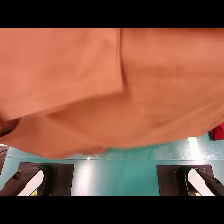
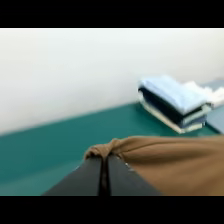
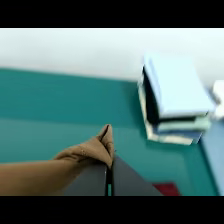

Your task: Fold the shirts.

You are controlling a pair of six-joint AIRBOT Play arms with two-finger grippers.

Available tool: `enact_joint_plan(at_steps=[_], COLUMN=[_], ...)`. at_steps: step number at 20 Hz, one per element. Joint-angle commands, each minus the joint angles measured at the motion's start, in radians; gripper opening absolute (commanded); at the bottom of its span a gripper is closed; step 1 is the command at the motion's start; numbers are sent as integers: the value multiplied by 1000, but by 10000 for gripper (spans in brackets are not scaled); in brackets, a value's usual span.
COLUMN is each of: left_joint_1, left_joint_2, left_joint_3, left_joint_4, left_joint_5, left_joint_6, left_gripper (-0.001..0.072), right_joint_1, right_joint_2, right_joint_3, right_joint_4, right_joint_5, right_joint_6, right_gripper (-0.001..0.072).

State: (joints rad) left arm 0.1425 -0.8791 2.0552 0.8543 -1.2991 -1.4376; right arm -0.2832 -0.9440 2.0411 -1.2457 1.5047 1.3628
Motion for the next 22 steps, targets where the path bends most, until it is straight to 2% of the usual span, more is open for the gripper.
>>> enact_joint_plan(at_steps=[1, 5, 8, 12, 17, 19, 22], left_joint_1=[1, 1, 1, 1, 1, 1, -5], left_joint_2=[-45, -219, -404, -662, -822, -822, -817], left_joint_3=[-315, -612, -719, -636, -412, -386, -383], left_joint_4=[0, -1, -1, -56, -70, -69, 21], left_joint_5=[-29, -36, 53, 227, 257, 215, 21], left_joint_6=[12, 81, 112, 110, 140, 170, 199], left_gripper=[23, 23, 24, 23, 24, 24, 22], right_joint_1=[24, 113, 171, 184, 184, 184, 199], right_joint_2=[-107, -288, -446, -639, -789, -788, -737], right_joint_3=[-179, -411, -503, -470, -262, -238, -323], right_joint_4=[-5, -14, -14, 11, 47, 46, -15], right_joint_5=[87, 56, -33, -239, -234, -222, -195], right_joint_6=[5, -15, -15, 2, 10, 10, 9], right_gripper=[15, 15, 15, 15, 15, 14, 14])
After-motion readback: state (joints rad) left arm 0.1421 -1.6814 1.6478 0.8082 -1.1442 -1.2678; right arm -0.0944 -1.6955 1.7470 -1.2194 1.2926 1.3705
